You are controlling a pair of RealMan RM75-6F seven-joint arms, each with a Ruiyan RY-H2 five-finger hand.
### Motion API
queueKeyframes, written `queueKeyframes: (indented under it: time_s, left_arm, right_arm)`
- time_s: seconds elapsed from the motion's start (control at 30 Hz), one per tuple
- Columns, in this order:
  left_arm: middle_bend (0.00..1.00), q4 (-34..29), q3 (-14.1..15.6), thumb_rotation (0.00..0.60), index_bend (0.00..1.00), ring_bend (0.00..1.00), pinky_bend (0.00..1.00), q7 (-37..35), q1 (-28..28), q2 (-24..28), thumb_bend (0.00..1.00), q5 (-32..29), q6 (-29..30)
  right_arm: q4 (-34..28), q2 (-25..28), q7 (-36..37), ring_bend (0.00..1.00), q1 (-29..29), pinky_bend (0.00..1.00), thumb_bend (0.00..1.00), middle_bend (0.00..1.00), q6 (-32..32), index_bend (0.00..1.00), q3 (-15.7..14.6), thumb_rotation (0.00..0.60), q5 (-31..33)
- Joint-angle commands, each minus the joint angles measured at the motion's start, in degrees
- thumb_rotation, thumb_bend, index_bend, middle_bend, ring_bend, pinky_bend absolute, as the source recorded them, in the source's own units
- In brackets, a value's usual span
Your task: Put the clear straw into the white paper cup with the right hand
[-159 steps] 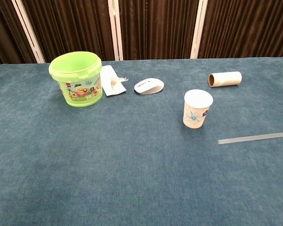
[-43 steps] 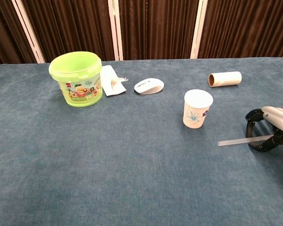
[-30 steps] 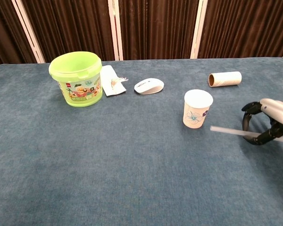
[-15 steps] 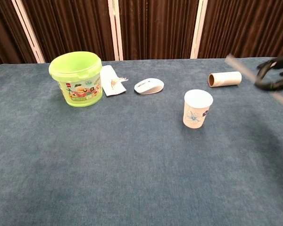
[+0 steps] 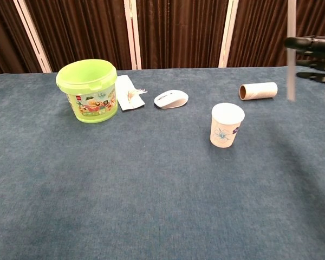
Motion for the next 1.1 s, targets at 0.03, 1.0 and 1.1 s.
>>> queueKeyframes:
  time_s: [0.03,1.0,1.1]
  left_arm:
    - [0.00,0.0,0.0,0.600,0.00,0.00,0.00,-0.4,0.0,0.1,0.20,0.0,-0.1]
    - [0.00,-0.1,0.4,0.600,0.00,0.00,0.00,-2.9,-0.4,0.7,0.20,0.4,-1.0]
    - [0.00,-0.1,0.3,0.600,0.00,0.00,0.00,-2.8,-0.4,0.7,0.20,0.4,-0.9]
  right_arm:
    - [2.4,-4.2,3.9,0.00,1.1,0.00,0.31,0.14,0.1,0.57,0.4,0.600,-1.4]
    - [18.4,-19.2,7.0,0.00,8.5,0.00,0.31,0.15,2.8,0.58,-0.9,0.600,-4.7]
    - [18.8,-19.4,7.1,0.00,8.4,0.00,0.31,0.15,2.8,0.58,-1.0,0.600,-4.9]
